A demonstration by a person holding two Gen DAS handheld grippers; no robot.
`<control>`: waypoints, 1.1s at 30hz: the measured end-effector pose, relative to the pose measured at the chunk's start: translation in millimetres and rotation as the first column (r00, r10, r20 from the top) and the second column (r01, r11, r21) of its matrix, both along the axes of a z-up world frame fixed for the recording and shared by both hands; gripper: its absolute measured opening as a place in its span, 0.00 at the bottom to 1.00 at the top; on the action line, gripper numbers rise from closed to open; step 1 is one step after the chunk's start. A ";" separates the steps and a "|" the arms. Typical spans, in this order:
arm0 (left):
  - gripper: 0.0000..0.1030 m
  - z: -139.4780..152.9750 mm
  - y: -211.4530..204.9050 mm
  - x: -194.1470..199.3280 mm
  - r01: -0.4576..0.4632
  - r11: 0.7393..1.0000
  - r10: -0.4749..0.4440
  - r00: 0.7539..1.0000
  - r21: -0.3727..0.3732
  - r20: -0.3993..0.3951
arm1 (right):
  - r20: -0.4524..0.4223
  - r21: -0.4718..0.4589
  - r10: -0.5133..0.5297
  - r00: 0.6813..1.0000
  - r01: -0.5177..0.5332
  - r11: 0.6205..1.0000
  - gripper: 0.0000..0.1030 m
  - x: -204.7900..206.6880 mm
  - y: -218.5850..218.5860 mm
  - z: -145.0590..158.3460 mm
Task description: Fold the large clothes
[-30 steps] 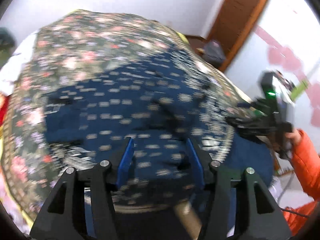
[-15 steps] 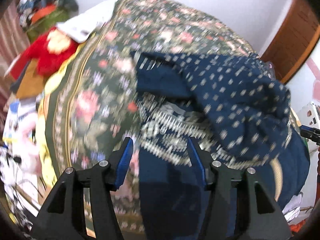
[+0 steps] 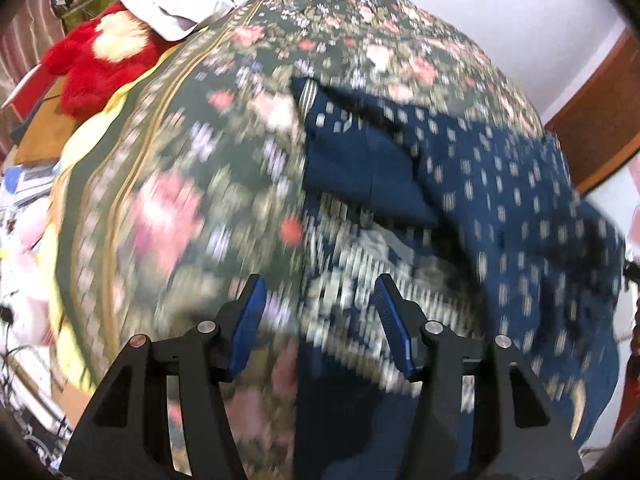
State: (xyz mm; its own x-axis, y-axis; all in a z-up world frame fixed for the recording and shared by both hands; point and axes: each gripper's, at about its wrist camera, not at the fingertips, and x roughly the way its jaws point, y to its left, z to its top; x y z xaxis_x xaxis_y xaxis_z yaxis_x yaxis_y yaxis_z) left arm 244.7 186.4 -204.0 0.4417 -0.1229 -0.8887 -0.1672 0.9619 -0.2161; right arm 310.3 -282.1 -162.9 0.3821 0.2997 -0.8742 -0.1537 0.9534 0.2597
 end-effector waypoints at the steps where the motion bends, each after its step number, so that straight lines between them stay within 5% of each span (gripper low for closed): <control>1: 0.54 -0.5 2.1 9.9 -0.008 1.000 0.008 1.000 -0.004 0.000 | 0.000 0.002 -0.009 1.000 0.009 1.000 0.64 11.9 1.0 -0.6; 8: 0.54 -27.2 16.1 104.1 -0.043 0.999 0.044 0.998 0.028 -0.033 | -0.025 -0.030 -0.047 0.999 0.047 0.998 0.64 98.9 9.3 -23.9; 15: 0.54 -44.0 23.8 143.4 -0.051 0.998 0.052 0.998 -0.020 0.021 | -0.013 0.030 -0.042 0.999 0.043 0.999 0.64 155.5 21.1 -47.1; 19: 0.51 -49.9 8.2 158.8 0.000 0.999 -0.001 1.000 0.051 0.030 | -0.001 0.117 -0.076 0.997 0.076 0.990 0.64 172.5 23.2 -53.3; 23: 0.05 -48.2 -4.5 171.3 0.007 0.990 -0.010 1.000 0.143 0.021 | -0.002 0.167 -0.106 0.994 0.105 0.980 0.32 182.1 22.9 -58.7; 27: 0.04 -22.3 -12.3 168.6 -0.002 0.979 -0.022 0.993 0.205 0.117 | 0.065 0.111 -0.062 0.996 0.054 0.992 0.19 183.1 41.4 -50.0; 33: 0.04 30.0 -8.0 177.9 -0.041 0.979 -0.008 0.971 0.202 0.237 | 0.237 -0.040 0.013 0.971 -0.004 0.999 0.17 198.1 85.9 -14.7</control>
State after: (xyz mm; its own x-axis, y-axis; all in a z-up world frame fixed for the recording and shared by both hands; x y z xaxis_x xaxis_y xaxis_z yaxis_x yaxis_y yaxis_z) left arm 422.6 178.4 -174.0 0.6418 0.0592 -0.7646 -0.1514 0.9872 -0.0507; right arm 508.4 -196.2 -177.6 0.5776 0.2712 -0.7699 -0.2147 0.9605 0.1772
